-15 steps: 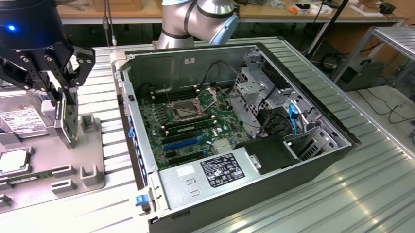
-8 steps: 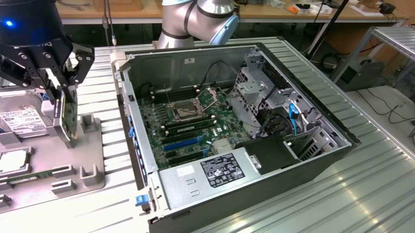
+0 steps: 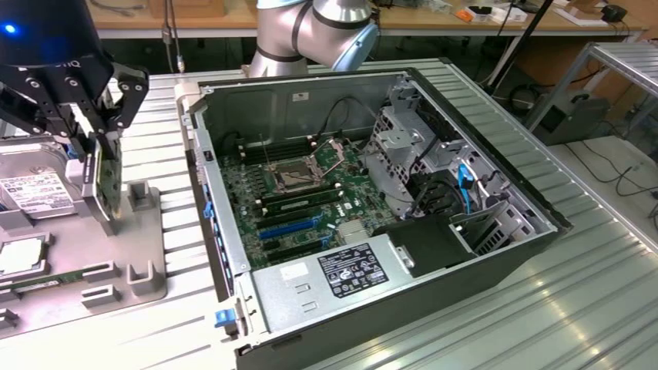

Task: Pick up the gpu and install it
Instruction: 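Pick up the gpu and move the gpu toward the slot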

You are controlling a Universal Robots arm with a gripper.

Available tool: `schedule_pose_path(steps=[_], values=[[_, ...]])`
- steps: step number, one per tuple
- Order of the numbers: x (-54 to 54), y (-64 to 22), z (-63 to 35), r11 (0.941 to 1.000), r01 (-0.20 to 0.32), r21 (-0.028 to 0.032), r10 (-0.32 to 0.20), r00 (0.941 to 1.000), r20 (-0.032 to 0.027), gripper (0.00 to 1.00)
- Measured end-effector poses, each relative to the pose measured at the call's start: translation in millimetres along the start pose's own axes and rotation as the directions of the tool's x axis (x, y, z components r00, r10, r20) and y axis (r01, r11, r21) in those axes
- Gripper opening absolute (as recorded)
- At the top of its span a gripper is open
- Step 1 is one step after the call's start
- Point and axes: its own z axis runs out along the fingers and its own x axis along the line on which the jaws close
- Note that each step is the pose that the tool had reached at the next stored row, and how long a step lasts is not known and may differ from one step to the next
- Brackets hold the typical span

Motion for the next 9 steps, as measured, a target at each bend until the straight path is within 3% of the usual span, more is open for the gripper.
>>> schedule_pose_path(steps=[9], values=[[-0.1, 0.3, -5.8, 1.0000, 0.000, 0.0000, 0.000, 1.0000, -0.0001, 0.27]])
